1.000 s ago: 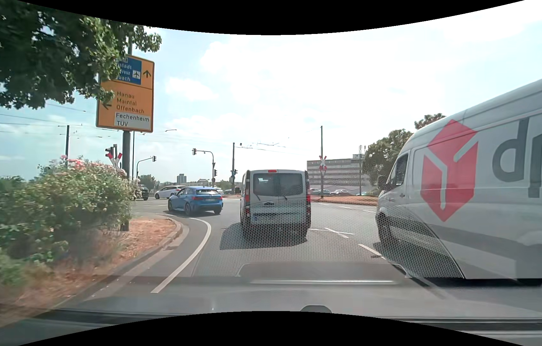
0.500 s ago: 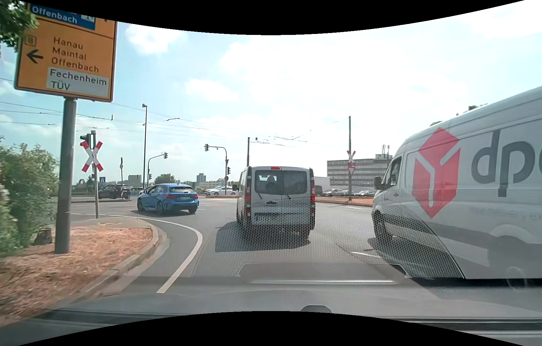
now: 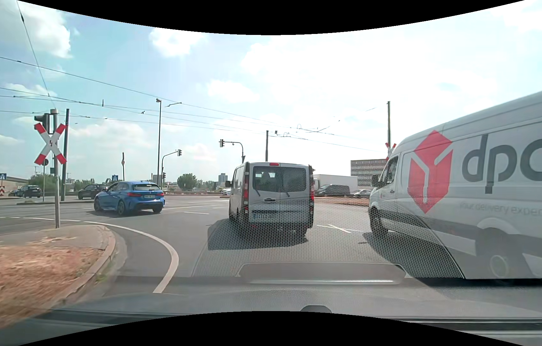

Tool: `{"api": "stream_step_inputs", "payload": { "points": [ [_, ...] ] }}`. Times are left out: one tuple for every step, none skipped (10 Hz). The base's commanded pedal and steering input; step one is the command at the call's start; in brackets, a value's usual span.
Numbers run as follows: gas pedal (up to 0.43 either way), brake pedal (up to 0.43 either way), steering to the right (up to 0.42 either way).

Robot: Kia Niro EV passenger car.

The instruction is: Follow the waypoints while adhering to traffic rules and regulations

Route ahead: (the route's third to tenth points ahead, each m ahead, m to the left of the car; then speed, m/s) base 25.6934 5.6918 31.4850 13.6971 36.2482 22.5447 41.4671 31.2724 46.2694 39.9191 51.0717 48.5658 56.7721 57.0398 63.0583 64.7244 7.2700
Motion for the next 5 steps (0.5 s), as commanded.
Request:
{"api": "stream_step_inputs", "payload": {
  "points": [
    [0.000, 0.073, -0.114],
    [0.000, 0.073, -0.120],
    [0.000, 0.061, -0.123],
    [0.000, 0.024, -0.126],
    [0.000, 0.000, -0.130]
  ]
}}
